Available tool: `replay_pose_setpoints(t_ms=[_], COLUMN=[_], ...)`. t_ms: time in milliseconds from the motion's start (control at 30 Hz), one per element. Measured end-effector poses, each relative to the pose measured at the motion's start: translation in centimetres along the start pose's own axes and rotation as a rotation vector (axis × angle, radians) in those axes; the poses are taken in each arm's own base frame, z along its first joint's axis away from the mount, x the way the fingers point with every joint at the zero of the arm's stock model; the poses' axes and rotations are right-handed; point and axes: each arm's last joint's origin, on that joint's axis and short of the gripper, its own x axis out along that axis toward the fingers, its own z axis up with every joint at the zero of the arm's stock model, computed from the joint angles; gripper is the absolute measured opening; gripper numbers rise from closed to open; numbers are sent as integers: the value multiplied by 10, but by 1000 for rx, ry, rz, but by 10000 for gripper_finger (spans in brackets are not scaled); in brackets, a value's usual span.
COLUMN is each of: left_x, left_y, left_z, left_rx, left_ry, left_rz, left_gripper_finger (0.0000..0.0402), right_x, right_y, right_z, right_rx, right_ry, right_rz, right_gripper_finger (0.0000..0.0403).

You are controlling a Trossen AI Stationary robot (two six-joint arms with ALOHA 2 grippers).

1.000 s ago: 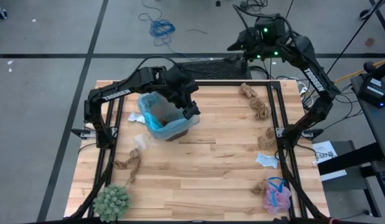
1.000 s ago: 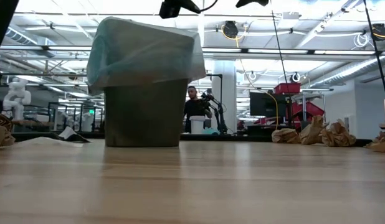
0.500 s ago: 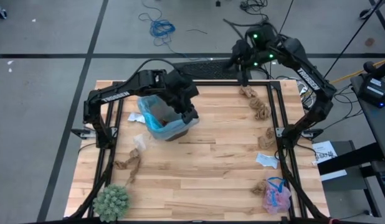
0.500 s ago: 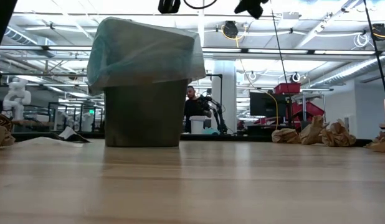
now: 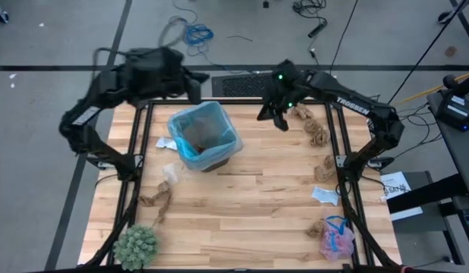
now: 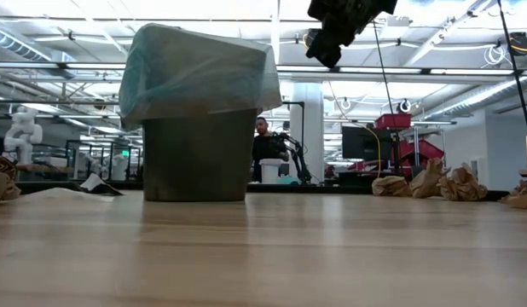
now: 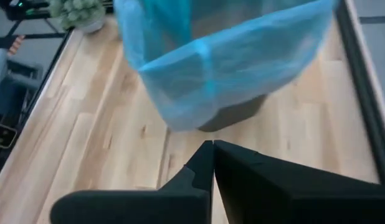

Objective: Pick and place trash into bin
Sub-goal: Adjust the brown trash bin

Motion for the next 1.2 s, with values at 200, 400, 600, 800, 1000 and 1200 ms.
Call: replay_pose_setpoints(t_ms=[200,400,600,800,1000,1200], left_x=[-27,-22,-14,-14,-14,-14], left_y=[7,8,7,7,7,7], left_z=[6,1,-3,-3,-3,-3], left_rx=[-11,1,4,4,5,4], left_ry=[-66,-26,-5,-6,-7,-7], left_rz=[29,52,63,62,62,62], left_gripper_finger=[0,0,0,0,0,0], right_x=[25,55,74,82,102,106], right_y=[22,38,42,39,45,50], right_z=[2,-2,-8,-14,-17,-15], right_rx=[-29,-77,-28,5,2,7], right_ry=[-1,25,-25,-50,-44,-59], right_rz=[55,-47,-63,-99,-64,-57], right_gripper_finger=[38,96,168,188,140,121])
